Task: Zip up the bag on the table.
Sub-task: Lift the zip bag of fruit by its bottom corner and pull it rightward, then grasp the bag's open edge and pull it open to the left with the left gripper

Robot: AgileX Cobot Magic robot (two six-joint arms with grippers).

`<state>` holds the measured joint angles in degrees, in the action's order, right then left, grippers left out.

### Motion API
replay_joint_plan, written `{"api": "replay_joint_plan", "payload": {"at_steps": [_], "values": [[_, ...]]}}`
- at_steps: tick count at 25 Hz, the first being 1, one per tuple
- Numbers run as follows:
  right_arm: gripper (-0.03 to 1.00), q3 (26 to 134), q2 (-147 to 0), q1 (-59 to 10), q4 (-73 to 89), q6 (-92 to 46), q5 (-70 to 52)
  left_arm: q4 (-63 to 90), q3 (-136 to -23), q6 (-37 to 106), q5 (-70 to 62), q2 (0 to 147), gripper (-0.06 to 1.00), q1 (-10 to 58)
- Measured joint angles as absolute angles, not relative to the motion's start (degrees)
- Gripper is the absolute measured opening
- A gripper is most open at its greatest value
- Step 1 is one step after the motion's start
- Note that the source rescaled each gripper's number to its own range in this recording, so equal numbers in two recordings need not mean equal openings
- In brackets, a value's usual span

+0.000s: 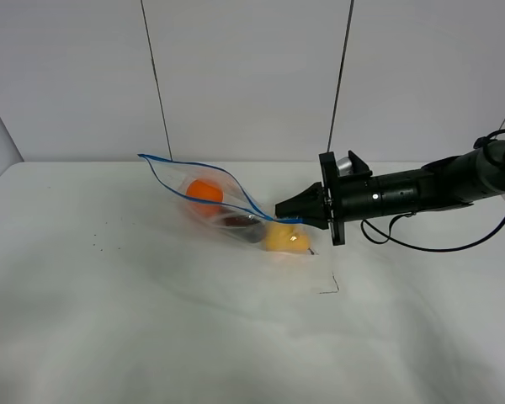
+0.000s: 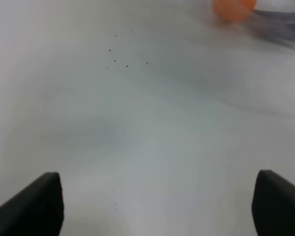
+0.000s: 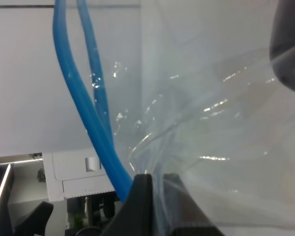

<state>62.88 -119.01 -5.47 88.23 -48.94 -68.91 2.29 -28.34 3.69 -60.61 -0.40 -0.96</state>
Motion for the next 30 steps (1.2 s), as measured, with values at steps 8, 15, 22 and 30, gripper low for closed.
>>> {"api": "replay_joint_plan", "payload": {"at_steps": [8, 15, 22, 30], "values": [[0.0, 62.88, -119.01, -5.36, 88.23, -48.94, -68.93, 2.29, -36.43, 3.29, -53.84, 9.52, 1.0, -0.96], [0.0, 62.88, -119.01, -5.36, 88.19, -48.94, -68.93, 2.29, -47.48, 22.96, -50.39, 31.82, 1.0, -0.96], [0.0, 62.88, -119.01, -5.36, 88.19, -48.94, -68.93, 5.2, -48.12, 64.63, -42.78, 46.52, 1.0, -0.96], [0.0, 62.88, -119.01, -5.29, 88.19, -48.94, -68.93, 28.73, -48.12, 83.52, -34.33, 56.46, 1.0, -0.78]]}}
